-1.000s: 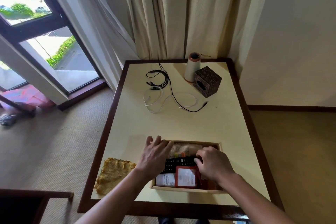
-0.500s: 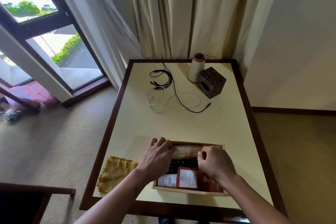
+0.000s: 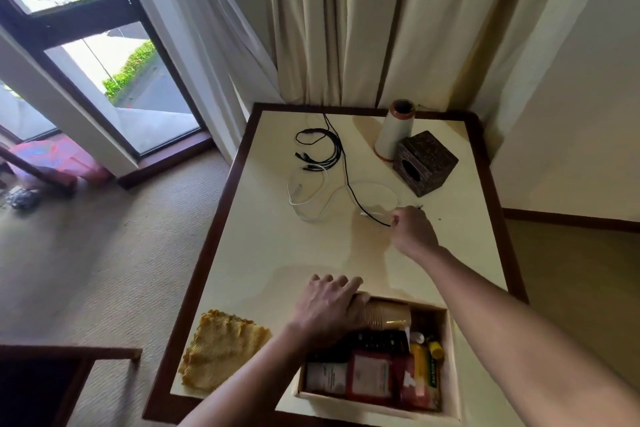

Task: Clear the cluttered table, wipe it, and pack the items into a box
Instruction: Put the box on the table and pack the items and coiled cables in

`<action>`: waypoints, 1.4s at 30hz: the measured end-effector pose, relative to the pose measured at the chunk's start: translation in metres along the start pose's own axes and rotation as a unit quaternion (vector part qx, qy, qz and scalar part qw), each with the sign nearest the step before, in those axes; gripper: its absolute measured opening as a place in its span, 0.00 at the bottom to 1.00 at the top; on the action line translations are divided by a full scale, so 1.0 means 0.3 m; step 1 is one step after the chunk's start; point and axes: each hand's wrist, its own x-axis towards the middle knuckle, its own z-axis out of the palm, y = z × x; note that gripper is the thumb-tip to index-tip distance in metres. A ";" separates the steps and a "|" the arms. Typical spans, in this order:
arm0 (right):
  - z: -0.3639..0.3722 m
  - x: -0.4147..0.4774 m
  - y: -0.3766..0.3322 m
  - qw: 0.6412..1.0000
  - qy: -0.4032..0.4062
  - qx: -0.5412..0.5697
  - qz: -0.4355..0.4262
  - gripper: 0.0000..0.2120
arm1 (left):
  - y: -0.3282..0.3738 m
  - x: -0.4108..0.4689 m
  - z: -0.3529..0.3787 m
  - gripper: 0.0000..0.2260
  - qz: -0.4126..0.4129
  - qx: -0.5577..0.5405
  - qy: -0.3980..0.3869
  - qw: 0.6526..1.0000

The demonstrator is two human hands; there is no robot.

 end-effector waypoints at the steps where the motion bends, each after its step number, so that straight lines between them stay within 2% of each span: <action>1: 0.013 0.036 -0.003 1.000 -0.007 -0.024 0.000 0.12 | -0.006 0.003 0.009 0.25 0.007 0.008 -0.006 1.000; 4: 0.056 0.117 0.000 0.993 -0.054 -0.103 -0.010 0.20 | -0.022 0.004 0.032 0.24 0.018 0.018 -0.006 1.000; 9: 0.108 0.164 0.060 0.986 -0.014 -0.165 -0.026 0.12 | -0.024 0.002 0.032 0.23 0.003 -0.004 -0.016 1.000; 13: 0.060 0.115 0.064 0.991 0.092 -0.087 -0.046 0.08 | -0.026 0.000 0.030 0.21 -0.002 -0.005 -0.016 1.000; 16: -0.044 0.045 0.032 0.979 0.188 0.022 -0.076 0.05 | -0.013 0.006 0.029 0.21 -0.016 0.005 -0.013 1.000; 19: -0.190 -0.042 -0.040 0.943 0.265 0.155 -0.130 0.06 | 0.000 0.001 0.022 0.22 -0.027 -0.008 0.001 1.000; 22: -0.337 -0.101 -0.118 0.892 0.333 0.187 -0.241 0.08 | 0.008 -0.011 -0.008 0.23 -0.054 -0.103 0.029 0.993; 24: -0.432 -0.136 -0.165 0.864 0.363 0.181 -0.299 0.08 | 0.017 -0.006 -0.062 0.25 -0.103 -0.284 0.040 0.953; 26: -0.522 -0.178 -0.220 0.842 0.379 0.171 -0.345 0.09 | 0.021 0.025 -0.151 0.27 -0.142 -0.420 0.113 0.889; 28: -0.599 -0.231 -0.273 0.826 0.382 0.156 -0.383 0.10 | 0.037 0.065 -0.302 0.22 -0.146 -0.476 0.237 0.834; 30: -0.661 -0.271 -0.313 0.828 0.349 0.135 -0.418 0.15 | 0.075 0.095 -0.504 0.18 -0.111 -0.508 0.328 0.789; 32: -0.707 -0.301 -0.345 0.842 0.287 0.108 -0.443 0.18 | 0.128 0.097 -0.702 0.20 -0.044 -0.504 0.331 0.796; 35: -0.750 -0.360 -0.380 0.874 0.208 0.144 -0.414 0.15 | 0.203 0.066 -0.888 0.24 0.024 -0.430 0.242 0.869; 36: -0.757 -0.377 -0.389 0.881 0.193 0.171 -0.396 0.13 | 0.219 0.056 -0.917 0.22 0.035 -0.420 0.214 0.881; 37: -0.760 -0.390 -0.396 0.884 0.187 0.197 -0.381 0.12 | 0.228 0.043 -0.937 0.20 0.047 -0.435 0.192 0.879; 38: -0.758 -0.399 -0.401 0.883 0.189 0.221 -0.367 0.11 | 0.232 0.029 -0.949 0.19 0.062 -0.473 0.170 0.862; 39: -0.751 -0.406 -0.403 0.882 0.193 0.244 -0.354 0.10 | 0.234 0.013 -0.957 0.18 0.079 -0.531 0.144 0.832; 42: -0.701 -0.419 -0.409 0.884 0.146 0.306 -0.323 0.05 | 0.256 -0.022 -0.979 0.14 0.114 -0.717 0.047 0.686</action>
